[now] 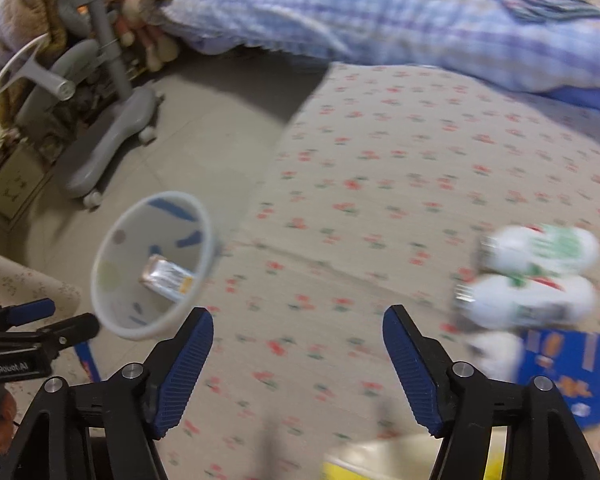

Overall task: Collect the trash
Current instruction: 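Grasp the blue almond carton with the right tool while the left tool moves toward the yellow bag, then grasp the yellow-white snack bag with the left tool while the right tool holds the carton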

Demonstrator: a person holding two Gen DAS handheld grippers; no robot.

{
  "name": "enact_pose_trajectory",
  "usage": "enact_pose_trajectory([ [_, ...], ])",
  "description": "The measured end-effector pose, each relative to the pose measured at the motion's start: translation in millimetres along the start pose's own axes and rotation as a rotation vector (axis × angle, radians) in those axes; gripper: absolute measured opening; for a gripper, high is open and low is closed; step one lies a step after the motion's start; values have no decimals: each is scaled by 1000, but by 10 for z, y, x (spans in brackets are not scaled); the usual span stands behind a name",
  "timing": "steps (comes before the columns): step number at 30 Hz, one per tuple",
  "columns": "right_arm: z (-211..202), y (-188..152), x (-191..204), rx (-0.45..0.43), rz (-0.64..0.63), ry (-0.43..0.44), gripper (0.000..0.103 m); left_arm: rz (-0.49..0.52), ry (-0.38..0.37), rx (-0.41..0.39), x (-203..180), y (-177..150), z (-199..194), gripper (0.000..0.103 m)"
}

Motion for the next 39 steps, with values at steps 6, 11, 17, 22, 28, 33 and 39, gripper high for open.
enact_pose_trajectory([
  [6, -205, -86, -613, 8, 44, -115, 76, 16, -38, 13, -299, 3, 19, 101],
  [11, -322, -204, -1072, 28, 102, -184, 80, 26, -57, 25, -499, 1, 70, 101],
  [17, -332, -367, -1485, 79, 145, -259, 98, 55, -74, 33, -730, -5, 117, 101],
  [22, -205, -476, -1688, 144, 167, -287, 101, 75, -85, 37, -886, -8, 143, 101],
  [28, -10, -555, -1812, 204, 197, -292, 101, 86, -88, 44, -992, -30, 175, 101],
  [33, 163, -625, -1891, 251, 198, -315, 101, 91, -86, 48, -1015, -45, 190, 101],
  [39, 240, -630, -1912, 251, 184, -322, 102, 104, -105, 59, -1094, -74, 201, 101],
])
Point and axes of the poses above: each gripper's, at about its wrist camera, not at the fingertips, and z roughly the way its jaws point, x to its left, y to its top, the point moved 6 cm from there along z, roughly the way its jaws point, and after that the axes turned 11 degrees about -x, right-handed, at the moved point
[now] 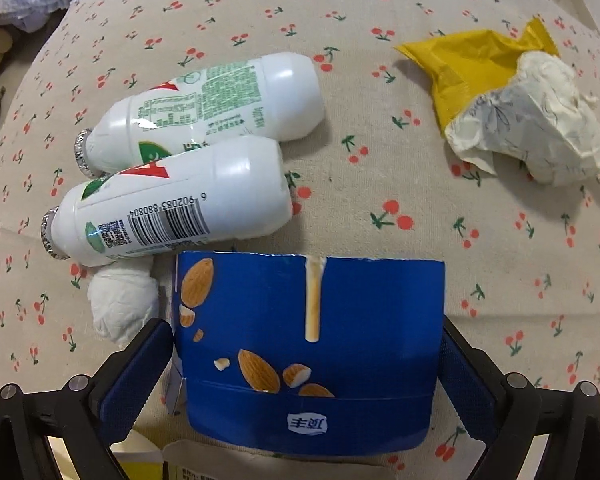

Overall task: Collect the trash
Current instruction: 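Grasp the yellow-white snack bag with the left tool while the right tool holds the carton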

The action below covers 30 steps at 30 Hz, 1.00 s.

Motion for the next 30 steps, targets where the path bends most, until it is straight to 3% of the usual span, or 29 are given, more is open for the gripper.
enact_pose_trajectory([
  [4, -45, 26, 36, -21, -2, 14, 92, 29, -42, 13, -142, -32, -6, 101],
  [11, -222, 10, -120, -47, 65, 70, 92, 149, -129, 47, -584, -141, 13, 101],
  [19, -729, -68, -513, -142, 122, 93, 92, 310, -260, 94, -1223, -391, 31, 100],
  [24, -840, -142, -661, -164, 146, 100, 92, 419, -274, 141, -1458, -589, 136, 92],
  [30, -916, -306, -825, -167, 142, 98, 92, 489, -227, 162, -1490, -705, 282, 78],
])
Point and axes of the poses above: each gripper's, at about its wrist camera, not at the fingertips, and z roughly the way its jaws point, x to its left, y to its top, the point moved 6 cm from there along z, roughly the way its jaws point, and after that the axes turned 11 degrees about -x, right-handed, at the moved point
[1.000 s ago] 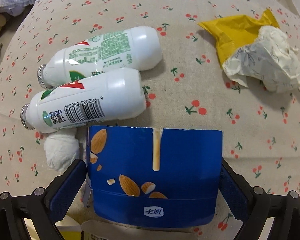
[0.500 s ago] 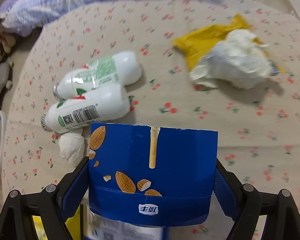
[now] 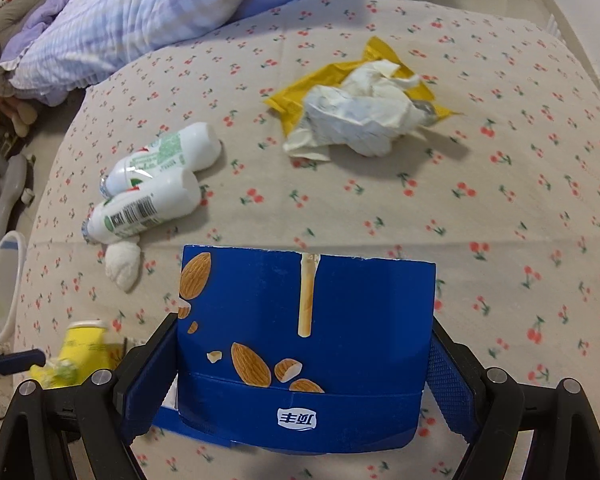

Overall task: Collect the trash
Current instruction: 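Grasp the yellow-white snack bag with the left tool while the right tool holds the carton, then carry the yellow bag with the left tool and blue carton with the right tool to the wastebasket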

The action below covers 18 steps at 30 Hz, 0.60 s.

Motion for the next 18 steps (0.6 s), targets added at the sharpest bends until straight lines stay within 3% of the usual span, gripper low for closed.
enact_pose_trajectory([
  [3, -21, -41, -84, 3, 5, -3, 92, 13, 12, 5, -11, -23, 27, 58],
  [13, -46, -39, -188, -2, 22, -2, 92, -46, 25, -91, 115, 94, -138, 39],
  [14, -48, -32, -178, -4, 22, 0, 92, -51, 25, -98, 126, 103, -156, 12],
  [18, -57, -22, -137, -9, 19, 6, 92, -71, 22, -123, 162, 142, -217, 11],
])
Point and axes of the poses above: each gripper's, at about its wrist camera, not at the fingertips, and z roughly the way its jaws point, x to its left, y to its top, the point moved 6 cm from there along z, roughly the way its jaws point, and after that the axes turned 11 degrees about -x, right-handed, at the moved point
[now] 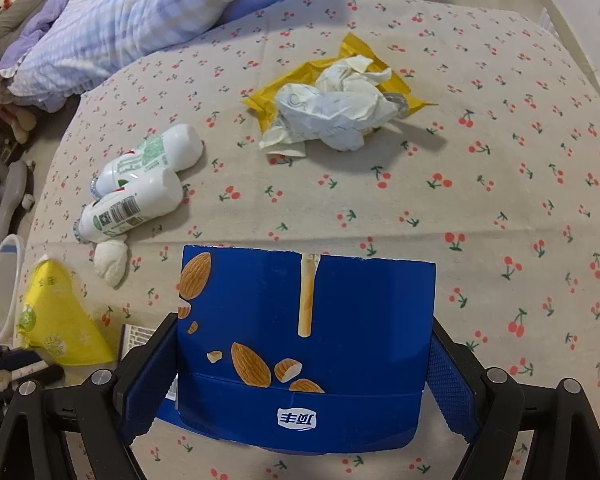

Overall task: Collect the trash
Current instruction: 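Carry the yellow bag with the left tool and blue carton with the right tool to the wastebasket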

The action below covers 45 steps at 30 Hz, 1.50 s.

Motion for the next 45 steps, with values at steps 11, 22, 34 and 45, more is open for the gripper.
enact_pose_trajectory([
  [11, -12, 25, 36, -9, 2, 5, 92, -38, 23, -66, 40, 141, -80, 10],
  [22, -69, 97, 147, -29, -1, 28, 92, -129, 70, -159, 299, 301, -288, 0],
  [34, -14, 147, 421, -30, -29, 60, 92, -161, -33, -46, 312, 203, -160, 80],
  [45, -19, 113, 263, -21, -11, 45, 92, -187, -139, 18, 289, 25, 158, 62],
])
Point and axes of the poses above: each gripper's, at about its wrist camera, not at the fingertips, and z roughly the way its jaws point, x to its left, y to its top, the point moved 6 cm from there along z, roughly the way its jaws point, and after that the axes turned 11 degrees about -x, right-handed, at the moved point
